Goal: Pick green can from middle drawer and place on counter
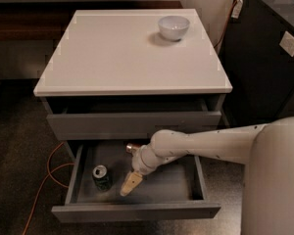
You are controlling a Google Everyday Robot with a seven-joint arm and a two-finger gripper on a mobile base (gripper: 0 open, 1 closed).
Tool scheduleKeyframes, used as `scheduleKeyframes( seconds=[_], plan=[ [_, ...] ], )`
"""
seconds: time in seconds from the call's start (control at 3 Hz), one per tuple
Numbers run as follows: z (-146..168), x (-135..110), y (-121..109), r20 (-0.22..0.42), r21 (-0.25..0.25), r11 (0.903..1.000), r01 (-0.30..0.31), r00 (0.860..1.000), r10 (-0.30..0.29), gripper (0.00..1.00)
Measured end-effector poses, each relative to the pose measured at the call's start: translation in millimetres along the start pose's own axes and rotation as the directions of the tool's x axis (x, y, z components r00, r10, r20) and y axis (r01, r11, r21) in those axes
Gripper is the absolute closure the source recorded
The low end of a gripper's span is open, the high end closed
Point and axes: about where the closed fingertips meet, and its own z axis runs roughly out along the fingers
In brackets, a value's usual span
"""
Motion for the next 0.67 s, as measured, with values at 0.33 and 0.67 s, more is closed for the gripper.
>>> scheduleKeyframes(
  seconds=[0.33, 0.67],
  plan=[
    [35.2, -5.2, -15.6, 0.009, -0.009, 0.9997, 0.024, 1.0, -0.024, 0.0],
    [63.4, -14.9, -22.3, -0.001, -0.026, 0.9984, 0.051, 0.999, -0.051, 0.0]
  ],
)
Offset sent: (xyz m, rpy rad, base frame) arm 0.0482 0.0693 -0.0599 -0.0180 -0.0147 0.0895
